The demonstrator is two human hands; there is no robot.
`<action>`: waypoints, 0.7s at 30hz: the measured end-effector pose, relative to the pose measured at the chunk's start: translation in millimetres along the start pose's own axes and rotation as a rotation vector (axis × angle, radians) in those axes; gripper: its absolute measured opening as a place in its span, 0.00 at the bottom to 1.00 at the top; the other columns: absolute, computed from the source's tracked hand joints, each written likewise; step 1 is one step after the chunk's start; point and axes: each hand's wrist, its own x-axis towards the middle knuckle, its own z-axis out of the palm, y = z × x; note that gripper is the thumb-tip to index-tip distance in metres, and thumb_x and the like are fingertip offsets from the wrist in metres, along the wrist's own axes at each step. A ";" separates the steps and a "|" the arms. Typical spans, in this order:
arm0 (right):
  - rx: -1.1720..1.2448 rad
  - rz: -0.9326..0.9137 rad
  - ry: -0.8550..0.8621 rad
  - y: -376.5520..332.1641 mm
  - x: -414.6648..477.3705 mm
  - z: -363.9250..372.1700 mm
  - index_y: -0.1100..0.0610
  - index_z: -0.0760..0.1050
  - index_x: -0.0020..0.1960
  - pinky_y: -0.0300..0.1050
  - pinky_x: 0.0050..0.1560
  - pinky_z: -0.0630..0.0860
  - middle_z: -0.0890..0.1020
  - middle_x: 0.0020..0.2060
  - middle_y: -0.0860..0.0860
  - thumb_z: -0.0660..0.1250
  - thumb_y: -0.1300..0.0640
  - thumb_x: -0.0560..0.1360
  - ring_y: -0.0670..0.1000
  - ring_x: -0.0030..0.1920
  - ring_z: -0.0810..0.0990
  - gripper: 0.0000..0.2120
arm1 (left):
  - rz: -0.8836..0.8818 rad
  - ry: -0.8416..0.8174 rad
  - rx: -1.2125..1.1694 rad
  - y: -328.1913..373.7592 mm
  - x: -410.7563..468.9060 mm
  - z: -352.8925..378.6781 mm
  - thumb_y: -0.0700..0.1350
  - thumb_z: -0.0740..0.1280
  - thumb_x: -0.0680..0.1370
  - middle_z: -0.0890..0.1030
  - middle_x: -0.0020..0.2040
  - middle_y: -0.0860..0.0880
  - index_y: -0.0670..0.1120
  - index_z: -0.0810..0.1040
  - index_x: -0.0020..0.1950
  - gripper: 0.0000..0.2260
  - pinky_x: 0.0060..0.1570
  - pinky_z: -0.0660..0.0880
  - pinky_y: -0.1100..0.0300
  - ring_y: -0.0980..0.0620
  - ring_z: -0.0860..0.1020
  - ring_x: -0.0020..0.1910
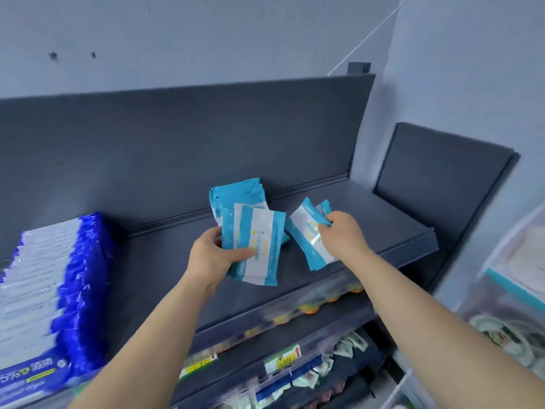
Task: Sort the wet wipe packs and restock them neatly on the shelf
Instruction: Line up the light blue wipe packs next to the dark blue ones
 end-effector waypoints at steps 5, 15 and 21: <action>-0.126 0.007 -0.193 8.8 62.6 7.3 0.59 0.72 0.53 0.43 0.35 0.69 0.76 0.47 0.54 0.60 0.60 0.77 0.54 0.42 0.76 0.06 | -0.032 0.000 -0.005 5.5 30.7 21.3 0.40 0.81 0.63 0.85 0.48 0.52 0.47 0.80 0.53 0.21 0.48 0.81 0.51 0.50 0.85 0.45; 0.151 -0.295 -0.411 -13.8 94.0 5.1 0.52 0.78 0.51 0.37 0.42 0.72 0.81 0.50 0.43 0.65 0.48 0.77 0.45 0.49 0.79 0.09 | -0.084 -0.017 -0.025 5.4 59.7 32.0 0.39 0.79 0.65 0.86 0.48 0.49 0.44 0.80 0.54 0.19 0.50 0.80 0.49 0.47 0.85 0.46; 0.214 -0.291 -0.630 -25.4 92.3 16.3 0.54 0.79 0.46 0.45 0.43 0.81 0.85 0.41 0.48 0.76 0.57 0.69 0.47 0.41 0.84 0.08 | -0.091 -0.025 -0.090 1.1 66.6 35.0 0.42 0.72 0.73 0.85 0.50 0.45 0.43 0.81 0.55 0.11 0.43 0.81 0.54 0.47 0.84 0.46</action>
